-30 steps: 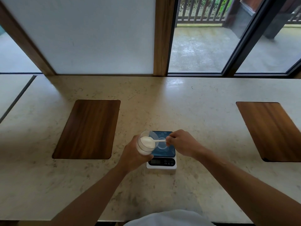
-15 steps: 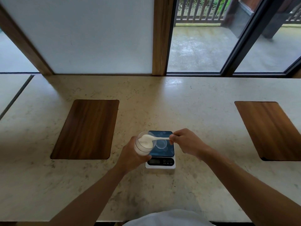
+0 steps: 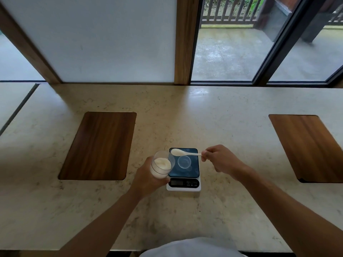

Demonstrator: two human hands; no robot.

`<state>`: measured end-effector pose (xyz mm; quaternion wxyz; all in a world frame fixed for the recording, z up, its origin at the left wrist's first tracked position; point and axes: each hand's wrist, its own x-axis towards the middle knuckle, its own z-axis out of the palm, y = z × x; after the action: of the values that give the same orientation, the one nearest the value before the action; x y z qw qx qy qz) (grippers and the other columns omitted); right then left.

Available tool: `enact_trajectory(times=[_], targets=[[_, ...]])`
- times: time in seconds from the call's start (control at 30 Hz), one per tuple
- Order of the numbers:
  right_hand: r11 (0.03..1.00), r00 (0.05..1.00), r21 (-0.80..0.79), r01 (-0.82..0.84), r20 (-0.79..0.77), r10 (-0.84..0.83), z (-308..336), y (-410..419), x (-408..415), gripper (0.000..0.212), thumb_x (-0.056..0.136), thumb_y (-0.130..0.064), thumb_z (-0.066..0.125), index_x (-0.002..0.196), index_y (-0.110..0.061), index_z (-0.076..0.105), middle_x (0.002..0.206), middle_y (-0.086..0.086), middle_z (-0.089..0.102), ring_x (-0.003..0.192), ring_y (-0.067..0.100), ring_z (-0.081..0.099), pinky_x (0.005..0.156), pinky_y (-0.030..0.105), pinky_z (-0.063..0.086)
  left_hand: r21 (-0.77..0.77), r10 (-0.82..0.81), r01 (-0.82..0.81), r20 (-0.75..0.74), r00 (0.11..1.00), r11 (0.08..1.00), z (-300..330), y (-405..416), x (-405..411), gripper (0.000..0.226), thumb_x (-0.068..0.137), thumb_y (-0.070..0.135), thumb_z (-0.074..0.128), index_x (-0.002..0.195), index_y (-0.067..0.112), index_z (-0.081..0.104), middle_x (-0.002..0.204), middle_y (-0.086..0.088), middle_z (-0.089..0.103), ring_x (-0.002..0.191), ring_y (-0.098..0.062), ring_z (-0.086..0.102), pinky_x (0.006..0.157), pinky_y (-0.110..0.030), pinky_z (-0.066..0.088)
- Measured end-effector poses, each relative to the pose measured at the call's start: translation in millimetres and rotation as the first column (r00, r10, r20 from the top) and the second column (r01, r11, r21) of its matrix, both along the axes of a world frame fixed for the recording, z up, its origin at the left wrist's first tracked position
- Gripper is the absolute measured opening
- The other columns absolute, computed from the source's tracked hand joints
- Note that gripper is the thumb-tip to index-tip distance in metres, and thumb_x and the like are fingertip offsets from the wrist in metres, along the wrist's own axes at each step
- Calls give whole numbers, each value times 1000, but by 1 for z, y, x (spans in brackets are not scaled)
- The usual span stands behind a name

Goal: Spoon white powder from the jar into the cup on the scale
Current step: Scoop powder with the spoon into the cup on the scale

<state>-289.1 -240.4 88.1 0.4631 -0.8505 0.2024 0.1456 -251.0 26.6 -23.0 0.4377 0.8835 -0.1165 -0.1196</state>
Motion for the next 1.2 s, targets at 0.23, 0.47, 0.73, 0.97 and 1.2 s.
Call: enact_trajectory(times=[0.23, 0.47, 0.73, 0.97, 1.2], targets=[[1000, 998, -24, 16, -58, -18, -22, -6, -4, 36, 99, -21, 51, 73, -10, 73, 47, -4, 46, 33, 7, 33, 39, 21, 29, 22, 12, -12, -3, 1000, 1000, 2, 5, -1, 75, 52, 50, 88, 109, 62, 41, 102, 31, 59, 96, 14, 55, 66, 1, 41], [997, 993, -64, 34, -112, -41, -43, -11, -8, 35, 99, -21, 50, 75, -9, 73, 53, 1, 52, 38, 12, 39, 42, 22, 32, 27, 1, 0, -31, 1000, 1000, 4, 8, -4, 73, 55, 44, 87, 114, 45, 46, 104, 21, 62, 95, 10, 58, 67, -3, 42], [994, 988, -91, 66, -131, -77, -59, -20, -8, 35, 98, -22, 52, 72, -13, 73, 53, 0, 53, 37, 10, 39, 40, 23, 34, 10, -10, 11, -46, 999, 1000, 4, 8, -6, 75, 56, 38, 89, 120, 34, 50, 106, 17, 63, 94, 0, 61, 73, -12, 45], [994, 985, -85, 65, -151, -78, -70, -18, -5, 34, 96, -20, 52, 70, -14, 72, 56, 2, 56, 41, 12, 42, 42, 24, 35, -13, -16, 16, -41, 999, 1000, 3, 8, -9, 79, 56, 40, 89, 123, 34, 48, 108, 17, 62, 96, -2, 61, 77, -16, 47], [993, 980, -92, 81, -176, -96, -75, -16, -3, 33, 96, -20, 52, 72, -13, 72, 57, 2, 56, 43, 13, 43, 44, 24, 36, -2, 5, -5, -37, 999, 1000, -4, 8, -12, 80, 54, 48, 88, 121, 44, 45, 109, 24, 61, 98, 5, 59, 76, -13, 48]])
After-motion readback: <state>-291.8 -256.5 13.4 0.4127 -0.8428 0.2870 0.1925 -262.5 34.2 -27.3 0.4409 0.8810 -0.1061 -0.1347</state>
